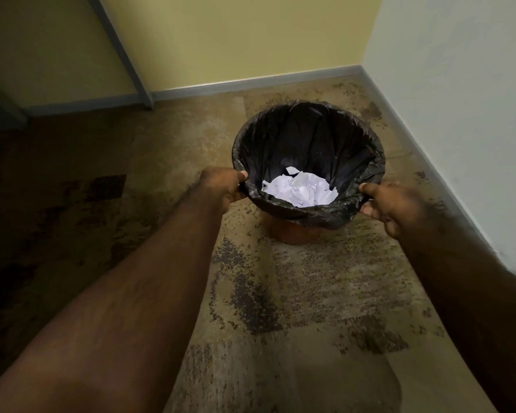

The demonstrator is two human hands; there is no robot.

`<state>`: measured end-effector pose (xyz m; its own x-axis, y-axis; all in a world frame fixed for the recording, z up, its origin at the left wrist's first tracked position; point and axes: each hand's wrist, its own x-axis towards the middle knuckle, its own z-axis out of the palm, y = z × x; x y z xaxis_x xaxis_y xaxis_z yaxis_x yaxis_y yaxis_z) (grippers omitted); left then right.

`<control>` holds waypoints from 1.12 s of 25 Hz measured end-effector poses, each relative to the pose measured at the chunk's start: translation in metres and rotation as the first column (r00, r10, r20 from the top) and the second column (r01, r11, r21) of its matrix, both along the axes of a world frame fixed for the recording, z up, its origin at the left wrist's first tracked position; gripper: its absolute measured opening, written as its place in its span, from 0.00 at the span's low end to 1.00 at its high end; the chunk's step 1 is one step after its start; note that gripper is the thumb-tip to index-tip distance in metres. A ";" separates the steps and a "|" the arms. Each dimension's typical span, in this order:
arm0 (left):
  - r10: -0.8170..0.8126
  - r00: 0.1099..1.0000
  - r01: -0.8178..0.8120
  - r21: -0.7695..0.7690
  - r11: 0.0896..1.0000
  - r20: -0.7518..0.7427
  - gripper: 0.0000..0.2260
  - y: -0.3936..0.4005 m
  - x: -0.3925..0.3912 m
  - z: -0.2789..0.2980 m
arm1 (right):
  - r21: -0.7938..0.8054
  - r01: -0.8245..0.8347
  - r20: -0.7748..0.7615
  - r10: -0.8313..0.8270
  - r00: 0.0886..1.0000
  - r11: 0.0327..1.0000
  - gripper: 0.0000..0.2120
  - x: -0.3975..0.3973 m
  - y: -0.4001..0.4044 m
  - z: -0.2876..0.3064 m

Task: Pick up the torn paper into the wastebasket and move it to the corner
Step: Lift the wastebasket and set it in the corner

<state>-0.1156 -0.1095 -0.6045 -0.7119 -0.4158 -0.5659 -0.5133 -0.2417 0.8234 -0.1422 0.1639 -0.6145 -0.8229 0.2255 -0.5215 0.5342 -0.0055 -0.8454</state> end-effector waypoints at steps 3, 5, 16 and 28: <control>0.017 1.000 -0.017 0.020 1.000 -0.008 0.05 0.004 0.006 0.019 | 0.014 0.036 0.000 -0.036 0.999 0.999 0.03 0.011 0.001 0.026; 0.052 0.998 -0.053 -0.008 0.999 -0.016 0.06 0.006 0.007 0.047 | 0.067 0.031 0.029 -0.033 0.999 0.997 0.07 0.017 0.003 0.055; 0.042 0.998 -0.041 0.031 0.999 -0.049 0.04 0.008 -0.004 0.164 | -0.015 0.096 -0.050 -0.096 0.994 0.995 0.09 0.022 0.000 0.186; 0.008 0.998 -0.009 0.012 1.000 0.055 0.01 0.003 0.008 0.315 | -0.002 0.115 0.011 -0.115 0.993 0.993 0.09 0.037 0.000 0.326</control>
<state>-0.1075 -0.1062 -0.2892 -0.6761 -0.4143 -0.6093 -0.5556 -0.2564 0.7909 -0.1049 0.1640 -0.2887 -0.7857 0.3173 -0.5310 0.5391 -0.0696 -0.8393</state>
